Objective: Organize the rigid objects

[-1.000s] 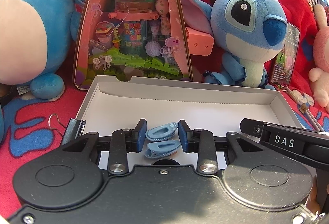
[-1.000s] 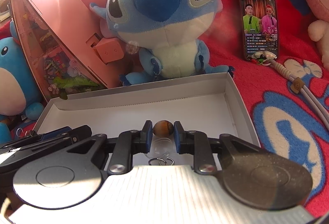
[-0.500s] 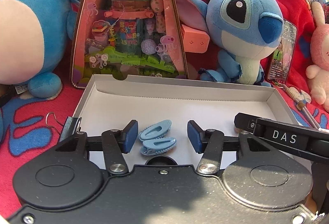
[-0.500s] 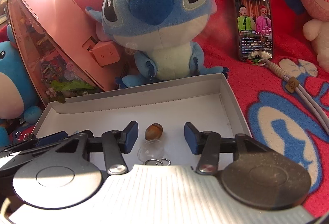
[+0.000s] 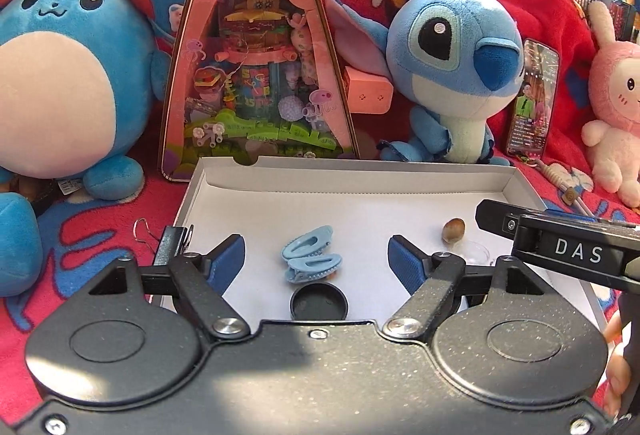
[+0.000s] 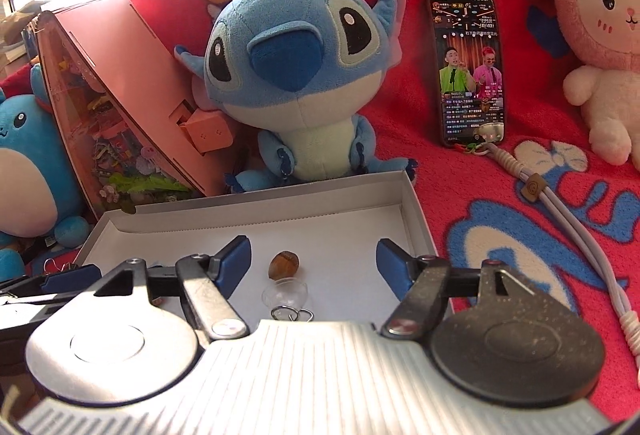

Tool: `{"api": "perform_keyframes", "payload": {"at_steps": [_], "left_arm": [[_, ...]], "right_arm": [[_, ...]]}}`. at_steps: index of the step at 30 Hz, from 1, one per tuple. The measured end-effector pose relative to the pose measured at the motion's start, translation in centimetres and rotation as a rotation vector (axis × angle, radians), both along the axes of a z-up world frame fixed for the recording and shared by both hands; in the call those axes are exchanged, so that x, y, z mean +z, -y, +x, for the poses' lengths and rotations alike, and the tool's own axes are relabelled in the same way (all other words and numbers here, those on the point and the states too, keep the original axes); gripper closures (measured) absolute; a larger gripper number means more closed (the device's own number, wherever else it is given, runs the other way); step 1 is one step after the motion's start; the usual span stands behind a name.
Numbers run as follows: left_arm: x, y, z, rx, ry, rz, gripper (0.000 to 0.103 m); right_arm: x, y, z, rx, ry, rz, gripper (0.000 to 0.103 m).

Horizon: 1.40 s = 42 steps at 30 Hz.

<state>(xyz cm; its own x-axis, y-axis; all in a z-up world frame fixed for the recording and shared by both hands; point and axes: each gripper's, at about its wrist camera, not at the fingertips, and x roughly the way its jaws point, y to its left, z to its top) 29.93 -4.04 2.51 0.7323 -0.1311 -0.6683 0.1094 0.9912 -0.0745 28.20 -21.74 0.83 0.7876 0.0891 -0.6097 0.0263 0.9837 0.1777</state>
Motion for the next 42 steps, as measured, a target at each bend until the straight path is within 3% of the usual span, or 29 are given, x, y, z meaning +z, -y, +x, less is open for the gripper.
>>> {"api": "perform_keyframes", "payload": {"at_steps": [11,29,42], "left_arm": [[1.3,-0.3,-4.1,-0.068,0.026,0.014,0.020],[2.8,-3.0,-11.5,-0.033,0.093,-0.035,0.019],[1.2,-3.6,-16.6,-0.035,0.121,-0.006,0.018]], "right_arm": [[1.4,0.0,-3.3,0.021,0.059,-0.043,0.014],[2.9,0.9,-9.8,0.050,0.144,-0.064,0.007],[1.9,-0.2,-14.7,0.106,0.181,-0.111,0.001]]}}
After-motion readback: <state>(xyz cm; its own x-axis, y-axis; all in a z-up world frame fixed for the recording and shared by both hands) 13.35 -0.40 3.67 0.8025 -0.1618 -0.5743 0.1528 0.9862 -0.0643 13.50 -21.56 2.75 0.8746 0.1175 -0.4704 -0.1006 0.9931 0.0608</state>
